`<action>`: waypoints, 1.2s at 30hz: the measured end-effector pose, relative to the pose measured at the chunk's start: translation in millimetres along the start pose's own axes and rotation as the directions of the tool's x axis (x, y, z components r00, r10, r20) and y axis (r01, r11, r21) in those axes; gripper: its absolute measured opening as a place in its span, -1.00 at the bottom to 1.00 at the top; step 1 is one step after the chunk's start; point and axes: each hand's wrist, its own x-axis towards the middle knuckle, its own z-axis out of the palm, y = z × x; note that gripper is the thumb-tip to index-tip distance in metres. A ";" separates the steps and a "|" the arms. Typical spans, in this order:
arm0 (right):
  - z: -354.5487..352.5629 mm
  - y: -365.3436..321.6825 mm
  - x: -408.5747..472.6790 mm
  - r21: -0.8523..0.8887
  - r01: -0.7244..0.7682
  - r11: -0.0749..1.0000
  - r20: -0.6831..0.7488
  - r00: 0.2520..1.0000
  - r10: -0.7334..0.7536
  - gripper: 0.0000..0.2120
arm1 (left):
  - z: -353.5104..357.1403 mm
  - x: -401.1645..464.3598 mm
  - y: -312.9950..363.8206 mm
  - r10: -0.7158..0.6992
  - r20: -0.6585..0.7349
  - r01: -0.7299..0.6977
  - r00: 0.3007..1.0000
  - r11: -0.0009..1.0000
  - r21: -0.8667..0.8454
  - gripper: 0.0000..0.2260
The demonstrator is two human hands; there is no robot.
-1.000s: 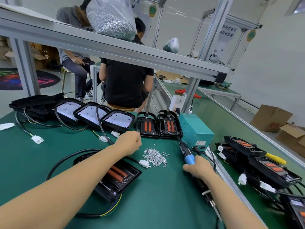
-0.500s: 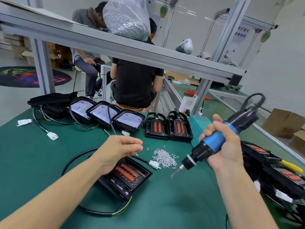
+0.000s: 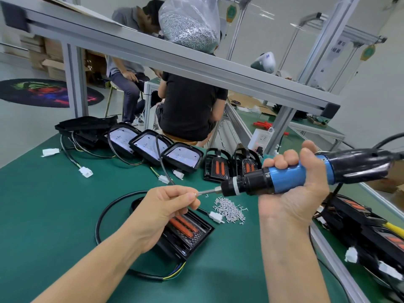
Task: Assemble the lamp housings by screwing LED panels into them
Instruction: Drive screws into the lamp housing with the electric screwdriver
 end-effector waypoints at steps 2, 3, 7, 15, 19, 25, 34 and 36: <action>1.0 2.1 -1.6 -0.003 -0.005 1.000 -0.001 1.000 0.005 -0.88 | 0.3 -1.2 0.2 0.003 -0.009 -0.003 1.000 1.000 -0.018 -0.81; 1.4 2.8 -2.1 -0.001 -0.009 1.000 -0.006 1.000 0.009 -0.88 | 0.3 -1.8 0.1 0.004 -0.012 -0.004 1.000 1.000 -0.023 -0.81; 2.9 3.4 -3.2 -0.004 -0.002 1.000 -0.016 1.000 0.002 -0.86 | -0.2 -3.7 -0.7 0.010 -0.019 -0.011 1.000 1.000 -0.028 -0.81; 2.2 2.4 -4.3 -0.011 0.019 1.000 0.008 1.000 -0.019 -0.85 | 1.6 -4.0 -4.5 0.012 -0.024 -0.014 1.000 0.999 -0.052 -0.80; 1.6 4.3 -6.8 -0.037 0.071 0.997 0.023 0.997 -0.071 -0.83 | 4.9 -2.4 -8.3 0.045 -0.077 -0.049 0.996 0.998 -0.050 -0.79; 0.2 7.0 -8.1 -0.013 0.108 0.994 -0.008 0.994 -0.108 -0.81 | 9.7 3.3 -8.2 0.184 -0.115 -0.176 0.976 0.981 0.077 -0.86; -4.0 12.3 -7.9 0.005 0.118 0.993 -0.085 0.989 -0.117 -0.80 | 2.9 8.0 -11.4 0.286 -0.086 -0.263 0.954 0.941 0.213 -0.86; -5.1 13.0 -7.3 0.005 0.116 0.993 -0.091 0.989 -0.115 -0.79 | 1.5 9.7 -11.7 0.284 -0.086 -0.262 0.955 0.943 0.204 -0.87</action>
